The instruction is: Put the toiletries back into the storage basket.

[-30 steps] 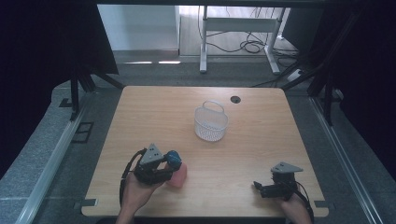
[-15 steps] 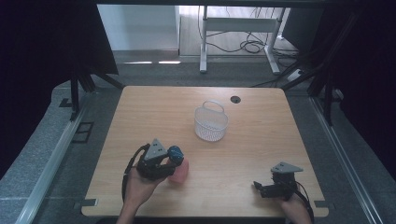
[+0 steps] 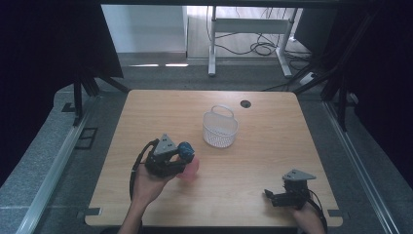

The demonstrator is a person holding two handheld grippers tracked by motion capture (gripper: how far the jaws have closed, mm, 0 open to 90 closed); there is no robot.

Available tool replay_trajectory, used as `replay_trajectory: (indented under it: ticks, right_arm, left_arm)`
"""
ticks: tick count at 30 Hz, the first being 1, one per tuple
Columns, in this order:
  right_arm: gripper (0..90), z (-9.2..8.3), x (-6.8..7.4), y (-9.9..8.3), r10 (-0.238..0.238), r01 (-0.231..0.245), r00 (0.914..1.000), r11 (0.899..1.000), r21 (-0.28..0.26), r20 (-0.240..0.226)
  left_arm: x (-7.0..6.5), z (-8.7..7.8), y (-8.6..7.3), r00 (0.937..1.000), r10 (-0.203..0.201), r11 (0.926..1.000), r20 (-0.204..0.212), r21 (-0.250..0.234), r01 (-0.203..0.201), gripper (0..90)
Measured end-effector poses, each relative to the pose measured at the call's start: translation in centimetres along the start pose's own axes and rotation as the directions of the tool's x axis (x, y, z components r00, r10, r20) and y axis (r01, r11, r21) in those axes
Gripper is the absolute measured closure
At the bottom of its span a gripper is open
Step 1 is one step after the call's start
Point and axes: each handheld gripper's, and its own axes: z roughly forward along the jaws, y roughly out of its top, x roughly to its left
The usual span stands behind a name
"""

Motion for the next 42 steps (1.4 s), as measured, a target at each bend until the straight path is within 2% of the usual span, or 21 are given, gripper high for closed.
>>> replay_trajectory:
  ticks: [22,42]
  right_arm:
    - [0.0,0.0,0.0,0.0,-0.002,0.002,1.0,1.0,-0.002,0.0]
    - [0.0,0.0,0.0,0.0,-0.005,0.005,1.0,1.0,0.0,-0.002]
  left_arm:
    - [1.6,1.3,3.6,0.9996,-0.028,0.9994,0.003,-0.02,0.029,52.9]
    - [2.1,2.9,8.0,0.9999,0.003,0.9997,-0.013,-0.026,-0.004,52.9]
